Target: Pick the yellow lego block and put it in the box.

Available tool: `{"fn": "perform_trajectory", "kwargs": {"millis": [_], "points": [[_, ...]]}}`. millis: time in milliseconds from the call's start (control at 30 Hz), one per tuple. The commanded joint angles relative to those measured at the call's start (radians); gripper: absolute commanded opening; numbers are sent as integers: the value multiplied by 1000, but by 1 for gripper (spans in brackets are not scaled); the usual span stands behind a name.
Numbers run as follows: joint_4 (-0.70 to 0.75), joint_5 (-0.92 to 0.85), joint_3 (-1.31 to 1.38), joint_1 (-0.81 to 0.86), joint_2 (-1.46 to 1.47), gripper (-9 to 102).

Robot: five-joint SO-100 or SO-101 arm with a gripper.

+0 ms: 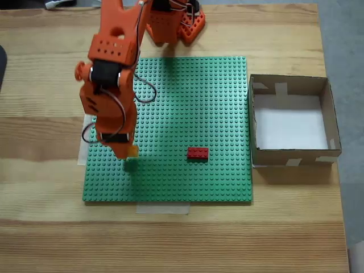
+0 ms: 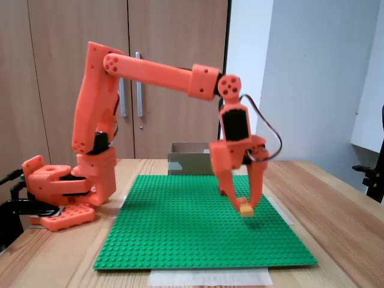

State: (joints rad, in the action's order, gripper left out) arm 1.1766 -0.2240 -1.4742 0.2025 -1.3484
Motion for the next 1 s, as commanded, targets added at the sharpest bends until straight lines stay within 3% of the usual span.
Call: {"fn": "perform_trajectory", "kwargs": {"millis": [0,467,967], "points": [[29,-6,5,-6,-160,5],[287,121,-48,-307,-578,5],[232,253,-81,-749,-624,4]]}}
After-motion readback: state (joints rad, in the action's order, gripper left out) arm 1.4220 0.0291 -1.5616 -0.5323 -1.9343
